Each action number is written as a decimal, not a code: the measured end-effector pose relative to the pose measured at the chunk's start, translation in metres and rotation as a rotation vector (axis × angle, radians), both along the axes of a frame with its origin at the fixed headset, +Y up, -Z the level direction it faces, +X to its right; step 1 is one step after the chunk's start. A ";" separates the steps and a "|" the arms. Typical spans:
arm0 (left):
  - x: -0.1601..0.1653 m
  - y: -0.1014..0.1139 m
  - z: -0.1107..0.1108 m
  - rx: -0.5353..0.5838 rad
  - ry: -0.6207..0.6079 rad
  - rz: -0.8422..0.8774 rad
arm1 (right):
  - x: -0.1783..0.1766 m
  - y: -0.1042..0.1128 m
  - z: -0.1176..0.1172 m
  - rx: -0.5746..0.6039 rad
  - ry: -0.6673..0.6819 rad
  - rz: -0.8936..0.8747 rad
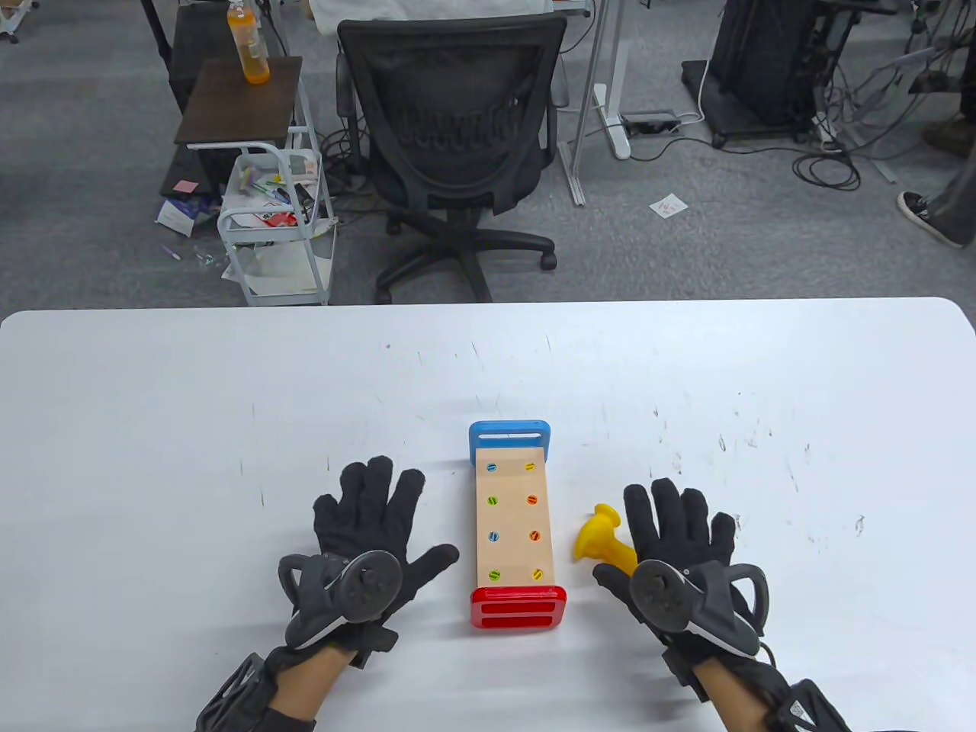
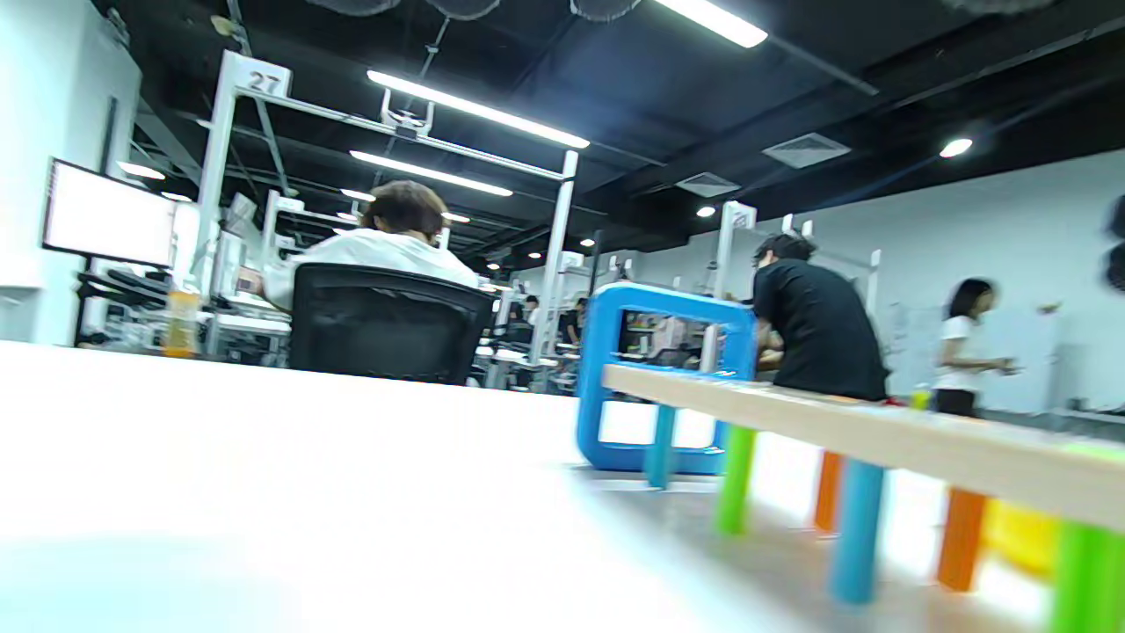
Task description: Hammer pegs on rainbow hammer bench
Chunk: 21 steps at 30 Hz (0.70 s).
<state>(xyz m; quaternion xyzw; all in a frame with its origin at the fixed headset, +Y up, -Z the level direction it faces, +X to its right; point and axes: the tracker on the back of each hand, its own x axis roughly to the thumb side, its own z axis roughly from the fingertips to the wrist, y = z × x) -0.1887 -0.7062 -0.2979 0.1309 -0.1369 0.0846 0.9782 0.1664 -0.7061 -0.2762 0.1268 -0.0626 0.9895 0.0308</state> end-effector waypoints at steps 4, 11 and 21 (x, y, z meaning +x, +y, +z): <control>0.000 -0.001 0.000 -0.010 0.026 -0.050 | -0.005 -0.004 0.002 -0.051 0.003 0.024; 0.006 0.004 0.004 0.012 0.026 -0.067 | -0.003 -0.003 0.004 -0.031 0.000 0.011; 0.006 0.004 0.006 0.000 0.029 -0.081 | -0.005 -0.005 0.006 -0.036 0.005 0.003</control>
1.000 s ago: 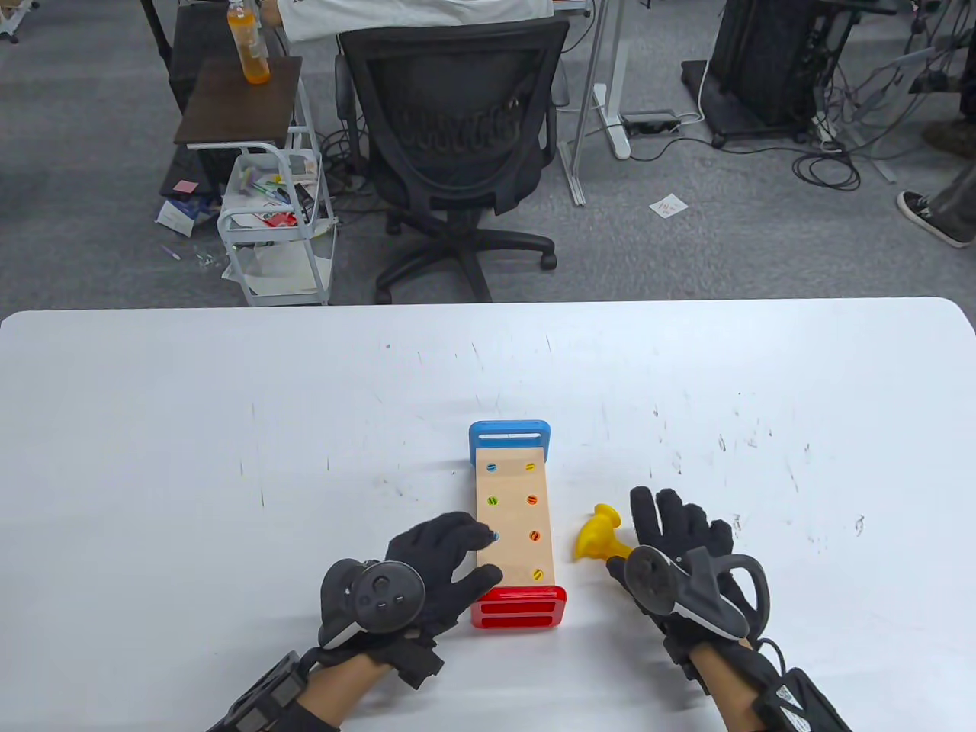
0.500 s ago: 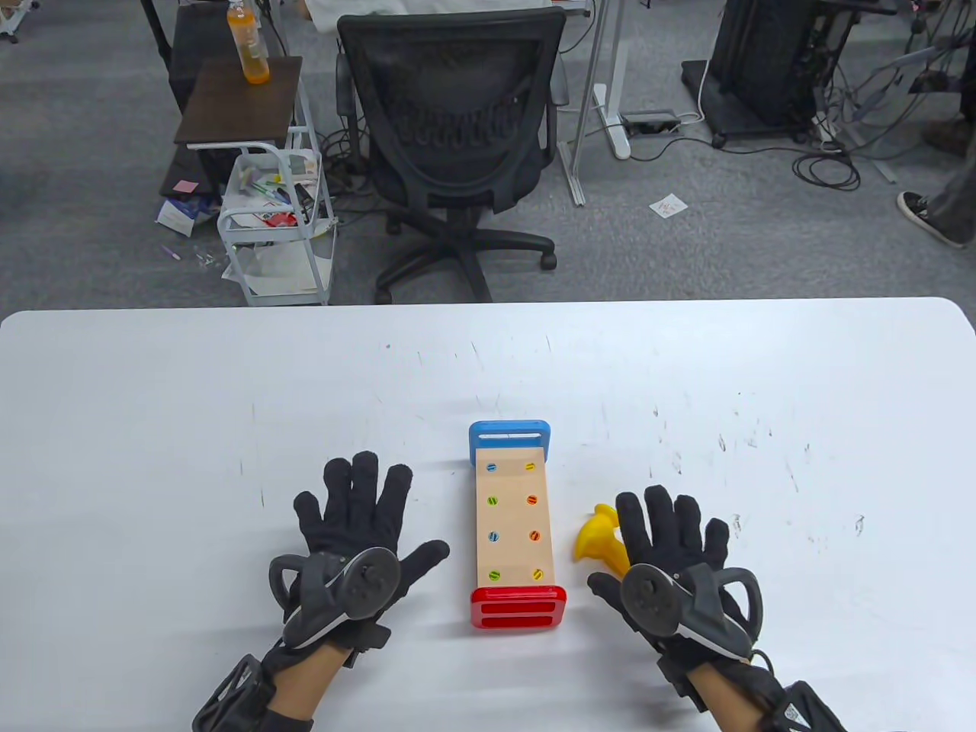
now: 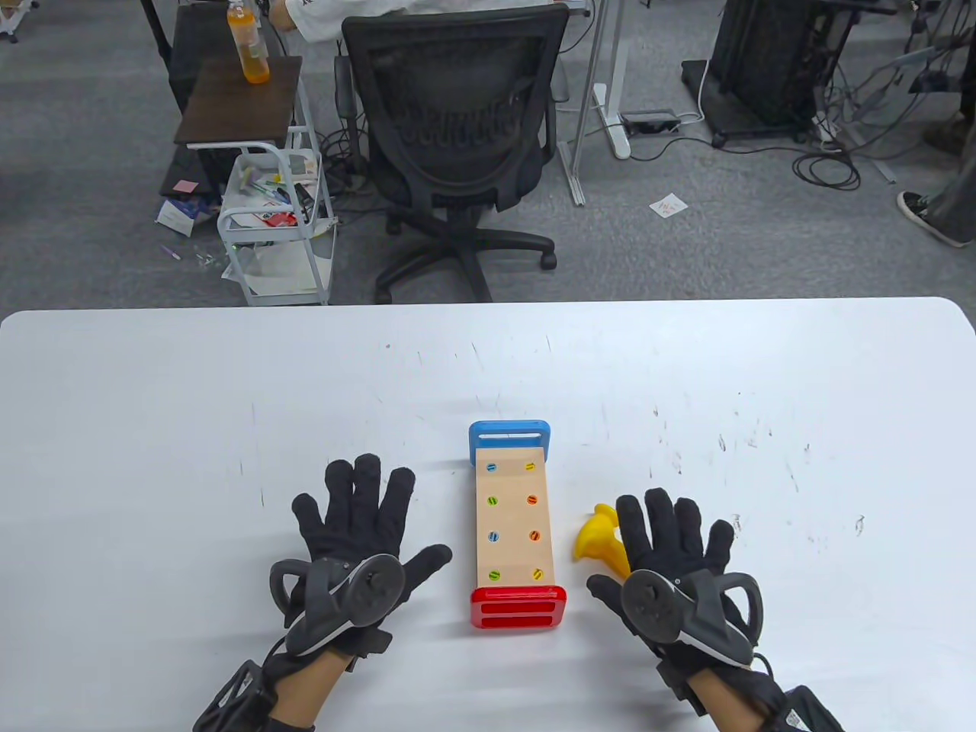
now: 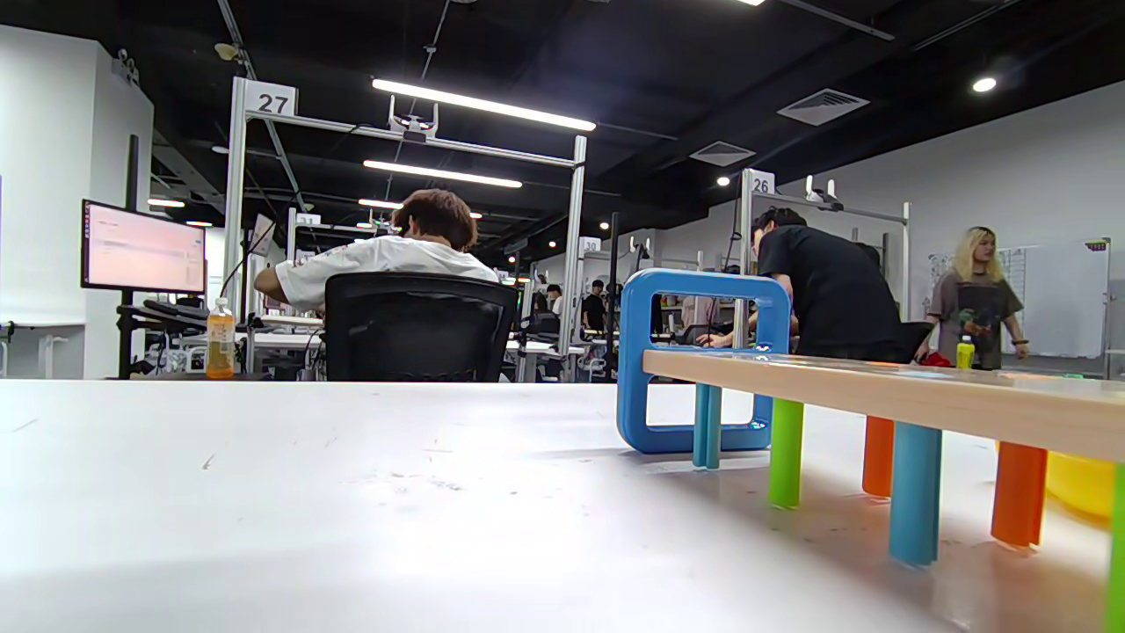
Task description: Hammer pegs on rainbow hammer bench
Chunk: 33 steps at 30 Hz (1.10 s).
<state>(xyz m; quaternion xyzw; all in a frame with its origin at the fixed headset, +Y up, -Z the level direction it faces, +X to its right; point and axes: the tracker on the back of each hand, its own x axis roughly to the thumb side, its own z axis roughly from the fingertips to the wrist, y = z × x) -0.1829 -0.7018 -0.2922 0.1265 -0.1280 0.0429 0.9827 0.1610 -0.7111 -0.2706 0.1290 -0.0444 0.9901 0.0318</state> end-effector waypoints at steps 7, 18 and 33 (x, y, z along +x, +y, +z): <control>0.000 0.000 -0.001 -0.017 -0.002 -0.007 | -0.001 -0.006 -0.004 -0.030 0.006 0.000; 0.002 -0.001 -0.001 -0.048 -0.007 -0.022 | -0.003 -0.008 -0.004 -0.047 0.020 -0.005; 0.002 -0.001 -0.001 -0.055 -0.006 -0.027 | -0.003 -0.009 -0.004 -0.048 0.024 -0.007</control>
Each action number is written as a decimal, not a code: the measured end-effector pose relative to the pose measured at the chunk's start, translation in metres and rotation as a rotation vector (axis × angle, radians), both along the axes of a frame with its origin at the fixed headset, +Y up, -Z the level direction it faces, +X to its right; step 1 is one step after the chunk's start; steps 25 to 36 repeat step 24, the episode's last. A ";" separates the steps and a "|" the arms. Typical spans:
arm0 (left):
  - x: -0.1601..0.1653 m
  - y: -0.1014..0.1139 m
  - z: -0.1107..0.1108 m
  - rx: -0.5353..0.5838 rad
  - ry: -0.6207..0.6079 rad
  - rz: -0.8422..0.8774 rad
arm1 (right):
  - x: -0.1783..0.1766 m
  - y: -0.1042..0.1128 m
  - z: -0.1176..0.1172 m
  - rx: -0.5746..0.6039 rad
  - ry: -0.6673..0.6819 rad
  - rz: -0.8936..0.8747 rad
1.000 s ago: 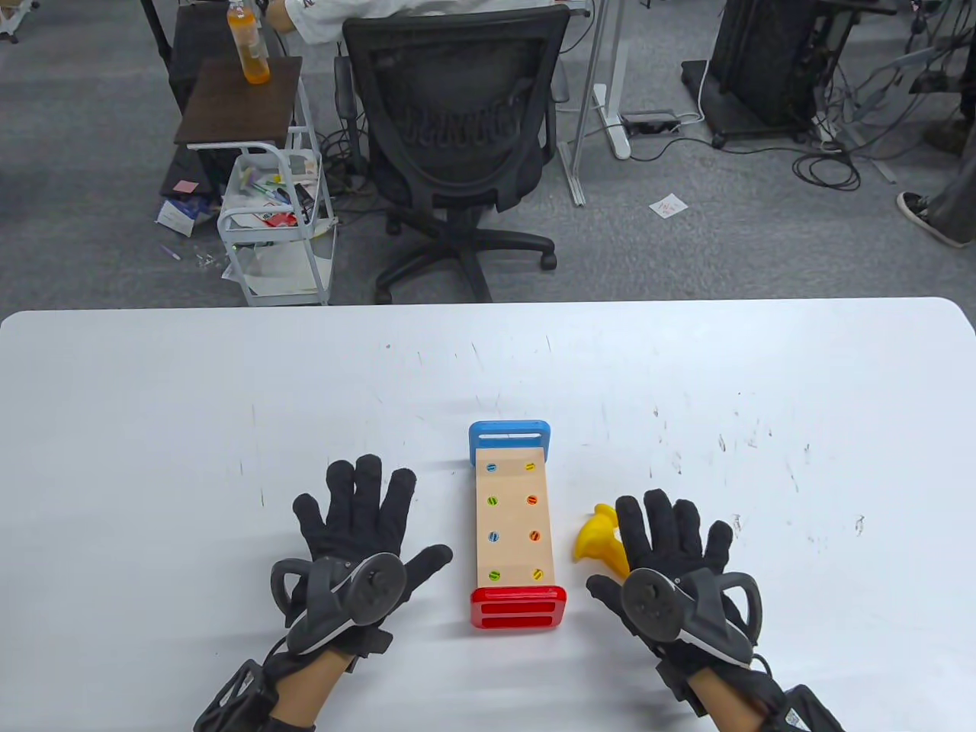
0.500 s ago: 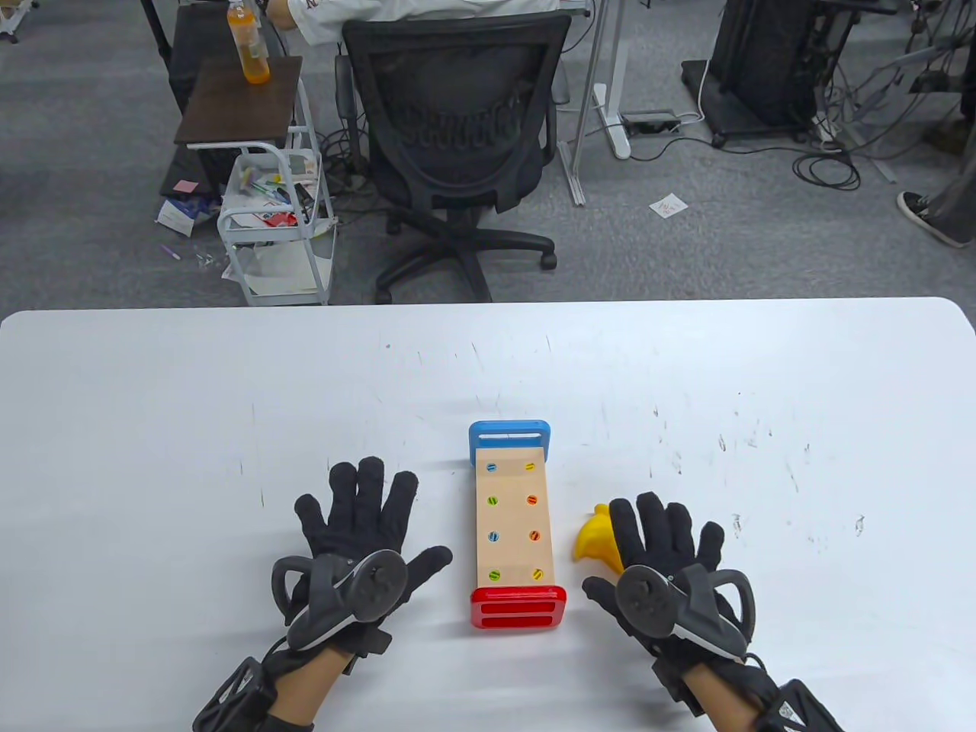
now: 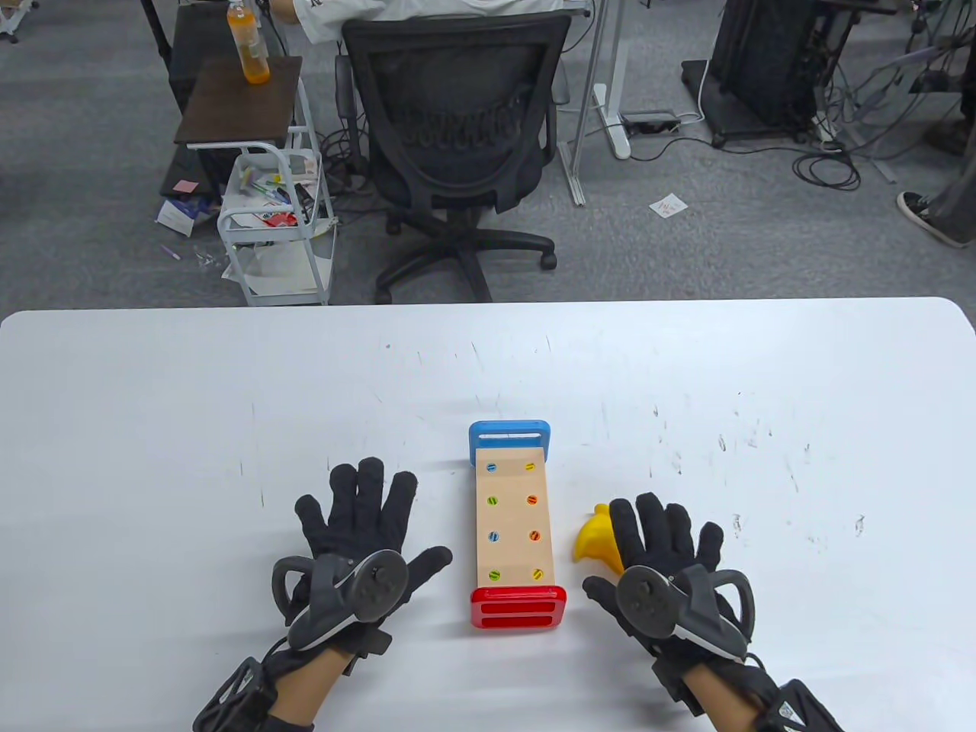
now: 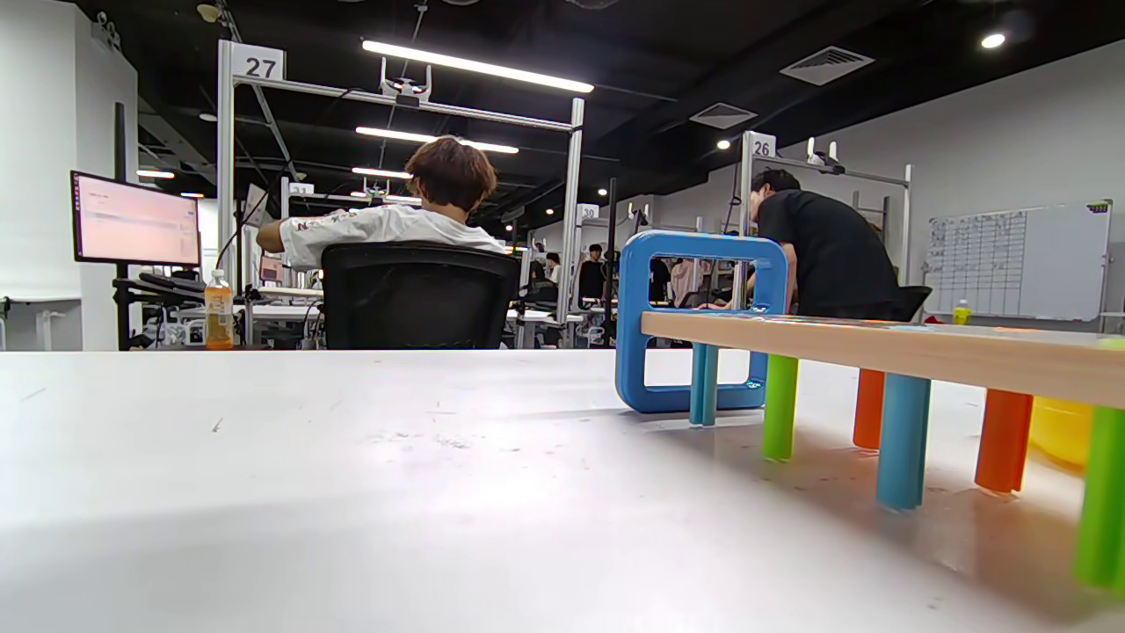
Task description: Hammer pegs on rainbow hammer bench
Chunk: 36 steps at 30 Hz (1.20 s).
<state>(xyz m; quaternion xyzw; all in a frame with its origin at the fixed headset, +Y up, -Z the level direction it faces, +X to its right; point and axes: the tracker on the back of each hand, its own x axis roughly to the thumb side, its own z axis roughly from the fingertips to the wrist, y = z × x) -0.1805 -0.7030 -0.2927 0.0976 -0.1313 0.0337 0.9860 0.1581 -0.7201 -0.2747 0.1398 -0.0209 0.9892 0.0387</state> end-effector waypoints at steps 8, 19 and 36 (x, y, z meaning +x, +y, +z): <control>0.000 0.000 0.000 -0.008 -0.001 0.001 | -0.001 0.000 0.000 -0.008 0.001 -0.002; 0.001 0.000 0.001 -0.011 -0.003 -0.010 | -0.001 0.000 0.000 -0.013 0.000 0.004; 0.002 0.000 0.001 -0.011 -0.006 -0.007 | -0.001 0.000 0.000 -0.018 -0.002 0.005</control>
